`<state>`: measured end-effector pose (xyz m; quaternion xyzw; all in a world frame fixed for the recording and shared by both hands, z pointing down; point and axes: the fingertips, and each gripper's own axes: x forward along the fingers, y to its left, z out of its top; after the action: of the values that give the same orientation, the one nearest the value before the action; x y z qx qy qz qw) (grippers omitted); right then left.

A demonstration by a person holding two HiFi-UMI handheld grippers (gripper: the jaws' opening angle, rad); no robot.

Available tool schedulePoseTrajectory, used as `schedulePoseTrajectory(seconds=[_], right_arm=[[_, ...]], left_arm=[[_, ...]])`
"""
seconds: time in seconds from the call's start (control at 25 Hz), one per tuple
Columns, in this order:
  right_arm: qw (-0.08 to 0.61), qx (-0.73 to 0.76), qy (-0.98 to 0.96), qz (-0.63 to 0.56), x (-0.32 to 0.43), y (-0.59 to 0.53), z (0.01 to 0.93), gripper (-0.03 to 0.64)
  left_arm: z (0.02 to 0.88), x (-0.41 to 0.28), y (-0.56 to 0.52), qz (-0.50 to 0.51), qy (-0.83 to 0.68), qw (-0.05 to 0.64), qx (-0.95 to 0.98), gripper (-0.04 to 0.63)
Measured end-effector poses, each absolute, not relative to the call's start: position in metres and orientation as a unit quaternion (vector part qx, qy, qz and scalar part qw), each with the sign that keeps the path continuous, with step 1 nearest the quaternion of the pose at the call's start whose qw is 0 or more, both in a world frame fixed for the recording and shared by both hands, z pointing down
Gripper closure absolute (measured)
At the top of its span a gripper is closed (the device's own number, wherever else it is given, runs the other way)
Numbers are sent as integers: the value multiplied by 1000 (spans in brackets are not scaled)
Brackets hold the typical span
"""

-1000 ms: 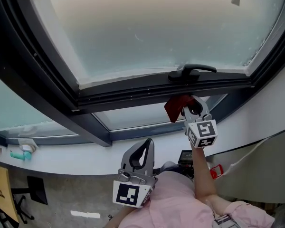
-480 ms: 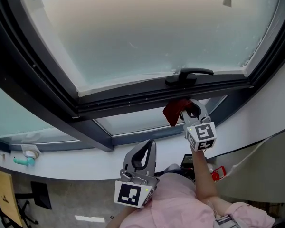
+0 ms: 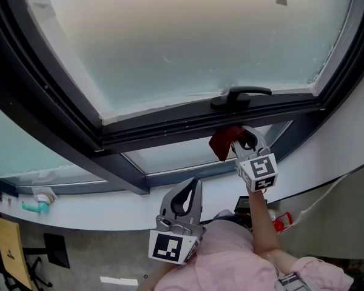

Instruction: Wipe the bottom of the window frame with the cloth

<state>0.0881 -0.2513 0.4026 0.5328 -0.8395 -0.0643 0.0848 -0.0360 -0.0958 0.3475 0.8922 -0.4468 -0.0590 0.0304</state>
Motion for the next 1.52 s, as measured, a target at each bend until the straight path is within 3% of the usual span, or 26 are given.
schedulePoseTrajectory(seconds=[0.84,1.52], right_arm=[[99,520,-846,-70,98,-251,404,552],[90,567,-817,-52,143,-256,403,551]], left_arm=[[332,-22,-91,-101,-458,42,882,601],[343,-14,-92,-62,-444,21,894,601]])
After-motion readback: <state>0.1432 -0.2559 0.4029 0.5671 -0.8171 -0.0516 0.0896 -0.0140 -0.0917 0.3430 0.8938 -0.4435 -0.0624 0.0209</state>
